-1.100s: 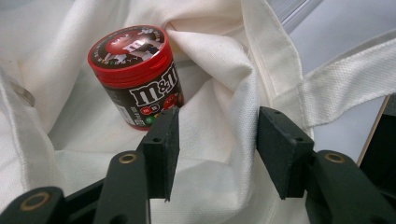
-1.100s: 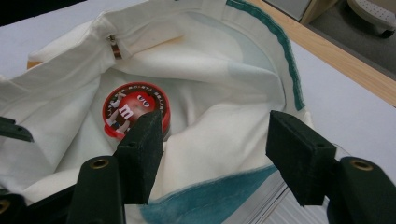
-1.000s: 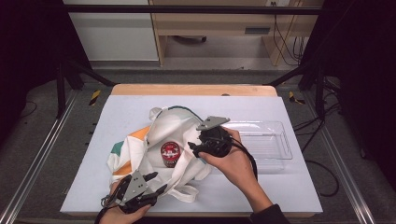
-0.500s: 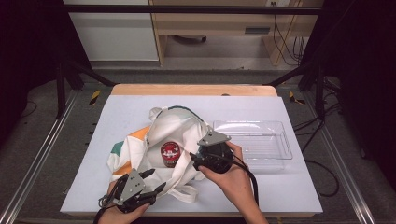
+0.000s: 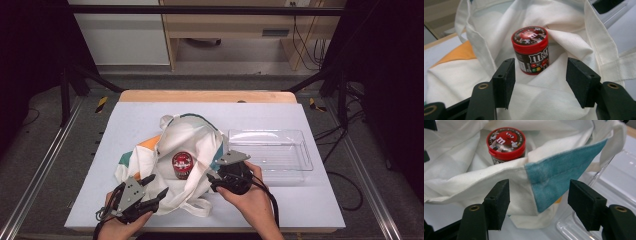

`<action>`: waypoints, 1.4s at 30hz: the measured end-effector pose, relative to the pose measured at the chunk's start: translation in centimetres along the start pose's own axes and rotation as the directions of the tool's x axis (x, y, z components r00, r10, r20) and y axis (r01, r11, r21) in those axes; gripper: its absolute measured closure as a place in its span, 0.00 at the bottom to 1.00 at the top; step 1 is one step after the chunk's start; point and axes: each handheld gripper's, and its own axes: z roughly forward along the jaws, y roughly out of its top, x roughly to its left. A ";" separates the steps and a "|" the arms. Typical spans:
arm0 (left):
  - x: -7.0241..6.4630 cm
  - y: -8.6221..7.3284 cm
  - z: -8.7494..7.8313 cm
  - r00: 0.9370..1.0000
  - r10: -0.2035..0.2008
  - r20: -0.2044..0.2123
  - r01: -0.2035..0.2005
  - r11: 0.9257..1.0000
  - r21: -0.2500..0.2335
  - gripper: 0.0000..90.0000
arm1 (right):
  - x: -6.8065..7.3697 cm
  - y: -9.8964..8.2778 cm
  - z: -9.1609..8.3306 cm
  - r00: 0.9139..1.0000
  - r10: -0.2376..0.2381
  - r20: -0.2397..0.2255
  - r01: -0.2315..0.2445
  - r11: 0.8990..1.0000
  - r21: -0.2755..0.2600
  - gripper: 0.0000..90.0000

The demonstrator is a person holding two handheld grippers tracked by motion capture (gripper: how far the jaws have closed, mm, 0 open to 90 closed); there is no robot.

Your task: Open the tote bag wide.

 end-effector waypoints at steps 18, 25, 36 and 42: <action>5.7 4.4 1.7 0.996 -0.014 -0.092 0.015 1.000 0.012 0.34 | 0.7 2.6 -0.4 1.000 0.005 0.005 -0.005 0.998 -0.056 0.36; 7.4 4.9 5.5 0.997 -0.033 -0.073 0.037 0.998 0.055 0.34 | 0.5 3.6 1.6 0.998 0.011 0.067 -0.010 1.000 -0.013 0.36; 8.2 4.0 5.1 0.993 -0.033 -0.114 0.044 0.994 0.102 0.53 | 0.4 1.0 0.3 0.996 0.058 0.073 -0.059 0.998 0.011 0.46; 8.8 3.3 4.5 0.992 -0.059 -0.110 0.072 0.990 0.120 0.75 | 0.3 -1.7 0.1 0.996 0.070 0.049 -0.072 0.996 0.043 0.60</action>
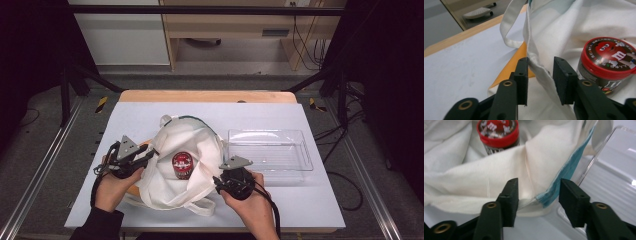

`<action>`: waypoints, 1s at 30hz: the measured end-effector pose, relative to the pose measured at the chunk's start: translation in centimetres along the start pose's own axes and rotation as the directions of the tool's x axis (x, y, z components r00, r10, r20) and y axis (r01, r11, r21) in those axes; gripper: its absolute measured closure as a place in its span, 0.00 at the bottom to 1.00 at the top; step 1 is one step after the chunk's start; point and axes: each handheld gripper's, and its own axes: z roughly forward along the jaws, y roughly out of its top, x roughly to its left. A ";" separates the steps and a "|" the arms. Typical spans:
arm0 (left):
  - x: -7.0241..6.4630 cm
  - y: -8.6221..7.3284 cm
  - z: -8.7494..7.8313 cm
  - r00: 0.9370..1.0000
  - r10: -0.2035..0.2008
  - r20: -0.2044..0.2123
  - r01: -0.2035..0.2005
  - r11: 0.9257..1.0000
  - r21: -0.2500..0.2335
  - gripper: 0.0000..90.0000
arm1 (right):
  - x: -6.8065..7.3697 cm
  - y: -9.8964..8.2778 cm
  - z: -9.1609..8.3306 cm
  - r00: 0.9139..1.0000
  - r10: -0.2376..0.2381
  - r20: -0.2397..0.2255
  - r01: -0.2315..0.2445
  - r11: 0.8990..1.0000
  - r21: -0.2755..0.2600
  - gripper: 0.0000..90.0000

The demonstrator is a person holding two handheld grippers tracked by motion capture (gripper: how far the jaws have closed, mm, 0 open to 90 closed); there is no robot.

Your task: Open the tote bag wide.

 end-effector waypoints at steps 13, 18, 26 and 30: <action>1.4 -1.0 -0.1 0.998 -0.050 0.032 0.050 0.999 -0.003 0.98 | -0.8 -2.2 1.5 1.000 0.011 -0.017 -0.010 0.999 0.037 0.85; 1.5 -0.1 -0.7 0.999 -0.043 0.019 0.044 0.998 -0.035 0.99 | -0.7 -1.9 0.7 1.000 0.003 -0.009 -0.002 0.999 0.038 0.92; 1.5 2.5 -2.7 0.999 -0.044 -0.015 0.041 0.991 -0.125 0.99 | -0.9 -1.7 -2.2 0.999 -0.034 0.008 0.034 0.999 0.027 0.93; 1.5 2.7 -2.8 0.999 -0.045 -0.017 0.043 0.990 -0.131 0.99 | -1.1 -2.2 -3.8 0.999 -0.048 0.017 0.048 0.999 0.020 0.93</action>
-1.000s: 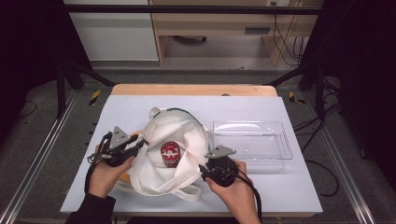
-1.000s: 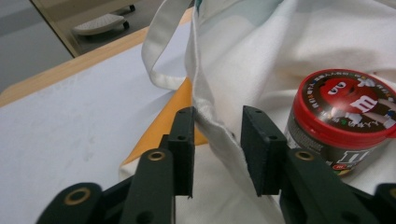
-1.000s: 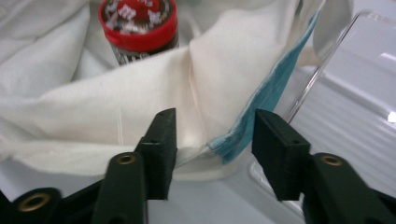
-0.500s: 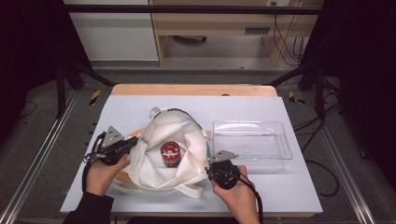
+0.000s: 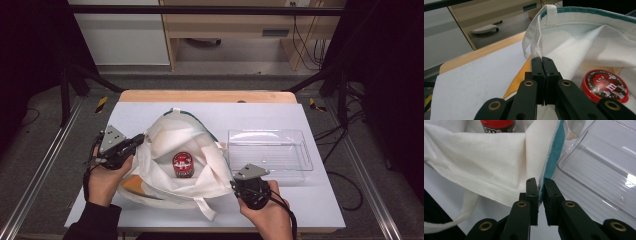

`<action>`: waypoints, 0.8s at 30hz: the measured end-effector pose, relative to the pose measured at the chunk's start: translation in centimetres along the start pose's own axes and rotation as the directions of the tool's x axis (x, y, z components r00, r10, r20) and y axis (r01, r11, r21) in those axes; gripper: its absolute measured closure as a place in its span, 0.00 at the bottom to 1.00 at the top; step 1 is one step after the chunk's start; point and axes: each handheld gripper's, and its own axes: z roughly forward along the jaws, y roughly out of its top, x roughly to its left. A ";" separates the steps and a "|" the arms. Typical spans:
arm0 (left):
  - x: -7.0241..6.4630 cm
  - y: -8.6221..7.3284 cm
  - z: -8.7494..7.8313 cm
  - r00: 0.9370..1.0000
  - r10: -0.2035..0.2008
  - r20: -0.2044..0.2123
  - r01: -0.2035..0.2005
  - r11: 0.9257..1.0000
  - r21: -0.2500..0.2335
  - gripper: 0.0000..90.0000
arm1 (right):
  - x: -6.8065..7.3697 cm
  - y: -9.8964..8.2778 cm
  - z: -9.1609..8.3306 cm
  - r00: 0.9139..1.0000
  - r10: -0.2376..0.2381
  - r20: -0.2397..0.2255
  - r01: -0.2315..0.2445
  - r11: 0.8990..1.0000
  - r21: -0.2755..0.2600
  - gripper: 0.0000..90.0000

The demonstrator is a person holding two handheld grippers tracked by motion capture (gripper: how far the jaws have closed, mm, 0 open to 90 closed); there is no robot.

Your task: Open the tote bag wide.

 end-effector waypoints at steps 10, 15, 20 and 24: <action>-0.5 -2.1 1.4 1.000 -0.002 0.005 0.001 0.998 0.059 0.99 | -0.5 -3.0 1.9 0.998 0.053 -0.040 -0.051 0.997 0.052 0.94; -0.3 -3.1 1.7 1.000 0.001 -0.003 0.000 0.996 0.084 0.99 | -0.6 -3.7 2.7 0.997 0.066 -0.047 -0.062 0.996 0.070 0.94; 0.2 -4.2 2.0 0.999 -0.031 -0.010 0.032 0.994 0.103 0.99 | -0.4 -4.0 3.3 0.997 0.067 -0.042 -0.064 0.995 0.077 0.94; 0.5 -4.0 1.6 0.999 -0.039 -0.026 0.041 0.996 0.081 0.99 | -0.5 -4.0 3.3 0.997 0.061 -0.043 -0.058 0.996 0.069 0.94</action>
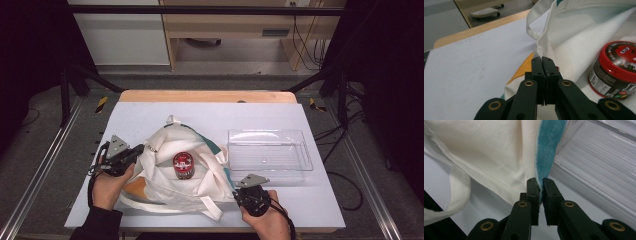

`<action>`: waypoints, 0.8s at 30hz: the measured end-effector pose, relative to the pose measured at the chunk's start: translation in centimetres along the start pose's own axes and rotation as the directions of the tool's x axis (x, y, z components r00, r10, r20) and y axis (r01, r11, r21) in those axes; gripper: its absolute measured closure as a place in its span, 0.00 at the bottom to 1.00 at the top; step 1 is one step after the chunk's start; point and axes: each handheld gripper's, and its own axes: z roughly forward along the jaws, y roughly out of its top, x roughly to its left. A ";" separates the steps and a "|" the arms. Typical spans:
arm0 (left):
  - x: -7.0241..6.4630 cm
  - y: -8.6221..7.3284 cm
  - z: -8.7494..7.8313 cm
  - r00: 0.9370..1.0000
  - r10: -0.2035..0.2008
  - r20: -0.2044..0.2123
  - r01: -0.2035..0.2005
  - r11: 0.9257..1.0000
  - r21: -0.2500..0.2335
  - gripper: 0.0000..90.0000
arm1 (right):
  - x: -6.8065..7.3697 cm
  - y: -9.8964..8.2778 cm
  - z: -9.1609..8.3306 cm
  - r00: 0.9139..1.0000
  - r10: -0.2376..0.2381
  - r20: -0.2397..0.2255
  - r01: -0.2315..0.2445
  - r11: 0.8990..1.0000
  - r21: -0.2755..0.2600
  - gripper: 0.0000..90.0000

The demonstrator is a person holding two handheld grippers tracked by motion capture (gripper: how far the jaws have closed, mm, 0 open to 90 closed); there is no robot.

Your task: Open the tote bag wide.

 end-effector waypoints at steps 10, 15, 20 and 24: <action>1.3 -0.2 -0.4 0.998 -0.004 -0.067 0.004 1.000 -0.005 0.99 | 0.4 -0.1 0.4 0.999 -0.037 -0.014 0.037 0.999 -0.005 0.94; 1.6 -1.7 1.1 0.998 -0.010 -0.058 0.013 0.998 0.057 0.99 | 0.4 -0.2 0.4 0.999 -0.042 -0.021 0.042 0.999 0.000 0.94; 1.7 -2.4 1.5 0.998 -0.032 -0.048 0.035 0.997 0.072 0.99 | 0.2 -0.3 0.5 0.999 -0.024 -0.031 0.024 1.000 -0.008 0.93; 1.8 -2.5 1.6 0.998 -0.037 -0.042 0.040 0.996 0.082 0.99 | 0.1 -0.4 0.6 0.999 -0.019 -0.033 0.019 1.000 -0.013 0.93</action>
